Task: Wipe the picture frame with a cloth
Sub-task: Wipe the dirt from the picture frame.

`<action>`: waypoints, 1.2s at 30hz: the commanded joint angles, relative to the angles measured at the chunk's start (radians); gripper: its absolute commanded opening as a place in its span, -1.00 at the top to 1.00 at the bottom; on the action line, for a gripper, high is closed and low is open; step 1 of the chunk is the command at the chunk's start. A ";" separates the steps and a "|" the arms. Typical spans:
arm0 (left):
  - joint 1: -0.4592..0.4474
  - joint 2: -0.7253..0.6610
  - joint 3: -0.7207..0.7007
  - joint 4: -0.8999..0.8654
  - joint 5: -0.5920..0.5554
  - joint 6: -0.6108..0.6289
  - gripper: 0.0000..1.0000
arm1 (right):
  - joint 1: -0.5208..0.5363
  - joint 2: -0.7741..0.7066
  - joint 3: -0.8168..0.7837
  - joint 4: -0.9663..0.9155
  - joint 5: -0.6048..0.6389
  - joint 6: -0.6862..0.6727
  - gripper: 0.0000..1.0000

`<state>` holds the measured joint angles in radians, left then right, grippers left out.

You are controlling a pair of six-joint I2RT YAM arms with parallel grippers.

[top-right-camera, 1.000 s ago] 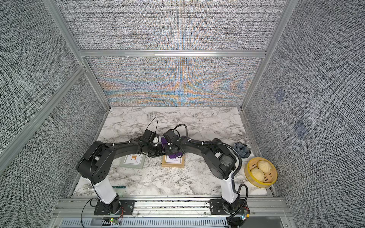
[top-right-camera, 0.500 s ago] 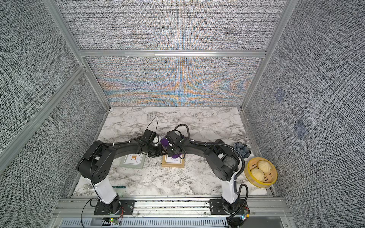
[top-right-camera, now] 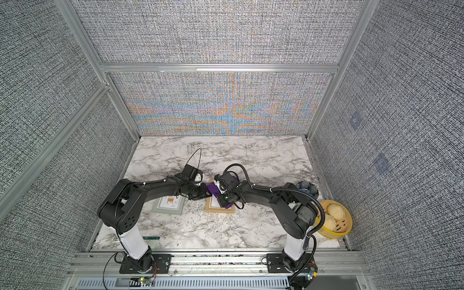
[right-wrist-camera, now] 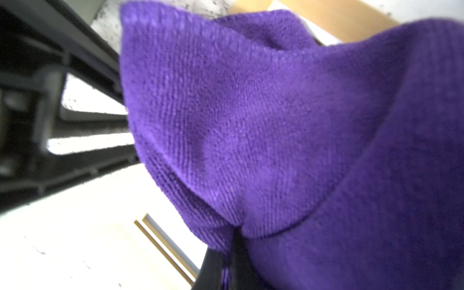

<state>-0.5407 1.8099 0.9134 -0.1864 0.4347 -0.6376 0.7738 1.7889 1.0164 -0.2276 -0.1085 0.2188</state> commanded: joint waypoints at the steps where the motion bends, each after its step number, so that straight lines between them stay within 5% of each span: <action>1: -0.003 0.032 -0.028 -0.275 -0.171 -0.002 0.82 | 0.008 0.030 -0.006 -0.187 0.026 -0.040 1.00; 9: -0.003 0.031 -0.030 -0.269 -0.165 -0.008 0.82 | 0.073 0.134 0.099 -0.145 -0.009 0.026 1.00; 22: -0.003 0.028 -0.025 -0.274 -0.174 -0.004 0.82 | 0.001 -0.054 -0.039 -0.318 0.063 -0.063 1.00; 36: -0.003 0.025 -0.032 -0.268 -0.166 -0.004 0.83 | 0.090 0.085 0.038 -0.137 -0.076 0.004 1.00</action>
<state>-0.5407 1.8069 0.9108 -0.1848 0.4294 -0.6403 0.8471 1.8381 1.0946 -0.3855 -0.0284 0.1741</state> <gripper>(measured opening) 0.253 0.072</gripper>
